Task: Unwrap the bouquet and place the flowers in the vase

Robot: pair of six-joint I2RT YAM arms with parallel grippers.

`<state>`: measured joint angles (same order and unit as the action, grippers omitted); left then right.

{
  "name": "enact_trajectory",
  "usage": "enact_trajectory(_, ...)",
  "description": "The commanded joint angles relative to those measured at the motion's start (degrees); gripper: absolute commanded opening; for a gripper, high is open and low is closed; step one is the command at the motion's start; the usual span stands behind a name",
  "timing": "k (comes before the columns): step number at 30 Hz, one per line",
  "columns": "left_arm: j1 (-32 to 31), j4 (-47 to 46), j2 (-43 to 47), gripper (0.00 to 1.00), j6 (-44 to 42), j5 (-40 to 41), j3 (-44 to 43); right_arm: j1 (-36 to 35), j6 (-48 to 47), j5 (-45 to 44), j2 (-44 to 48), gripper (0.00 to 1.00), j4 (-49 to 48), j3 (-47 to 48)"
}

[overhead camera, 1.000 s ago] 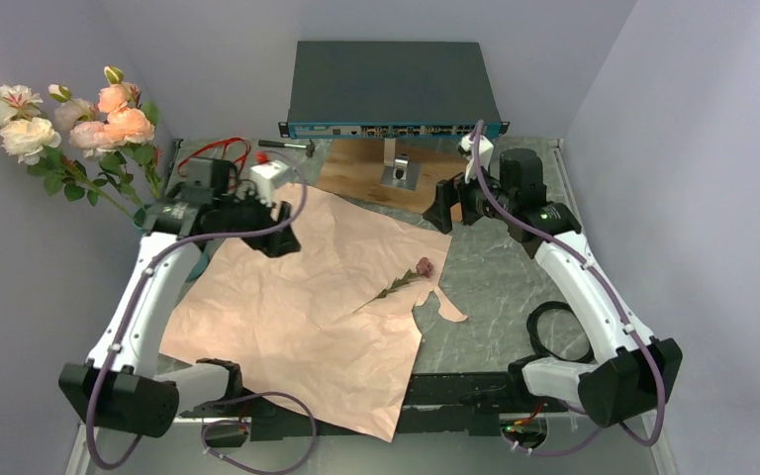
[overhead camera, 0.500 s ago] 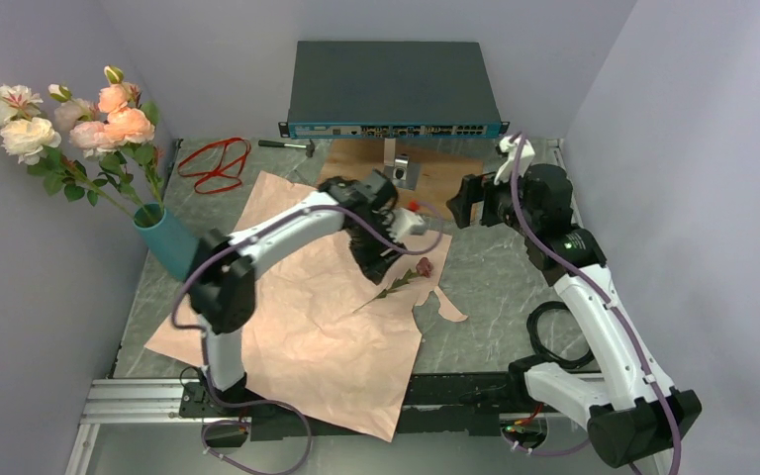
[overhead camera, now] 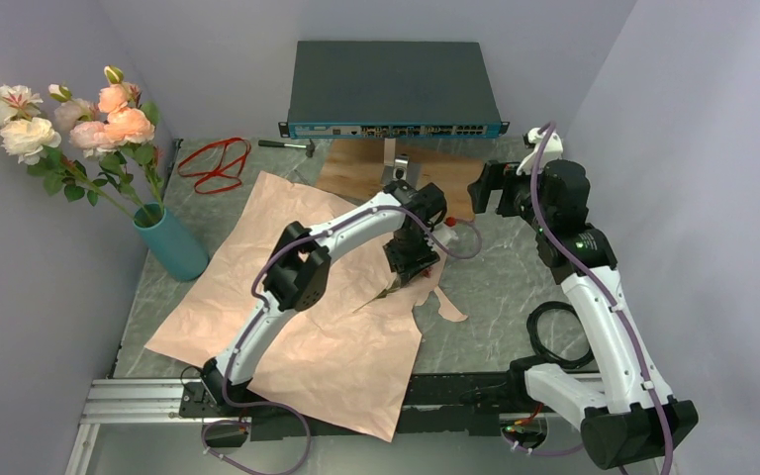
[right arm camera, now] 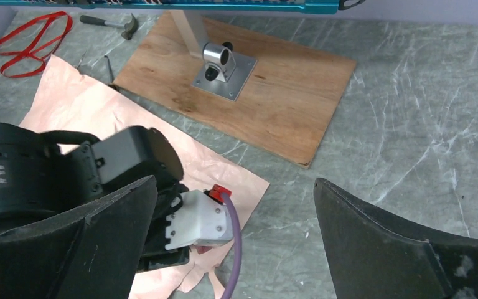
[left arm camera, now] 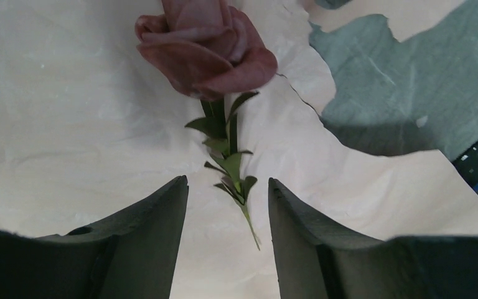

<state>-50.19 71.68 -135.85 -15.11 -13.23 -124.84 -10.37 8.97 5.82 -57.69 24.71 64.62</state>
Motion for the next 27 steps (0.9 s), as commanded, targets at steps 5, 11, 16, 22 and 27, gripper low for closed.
enact_trajectory(5,-1.8,1.8,-3.5,0.50,3.8,1.9,-4.3,1.7,1.7,0.1,2.3,1.00,-3.0,-0.9)
enact_trajectory(11,-2.3,-0.3,-3.9,0.35,4.2,2.7,-2.7,2.0,1.2,0.7,2.1,1.00,-2.7,-1.0)
enact_trajectory(16,-2.3,0.5,-5.5,0.23,4.6,5.5,-3.9,2.0,0.8,1.5,1.9,0.99,-2.6,-1.1)
enact_trajectory(22,-2.2,-2.7,-1.6,0.03,5.5,6.1,-0.5,2.0,0.3,2.1,1.4,0.99,-2.2,-0.5)
enact_trajectory(27,-1.7,-5.2,3.3,0.00,6.3,5.8,1.9,2.0,0.2,2.9,1.0,0.98,-2.1,-0.3)
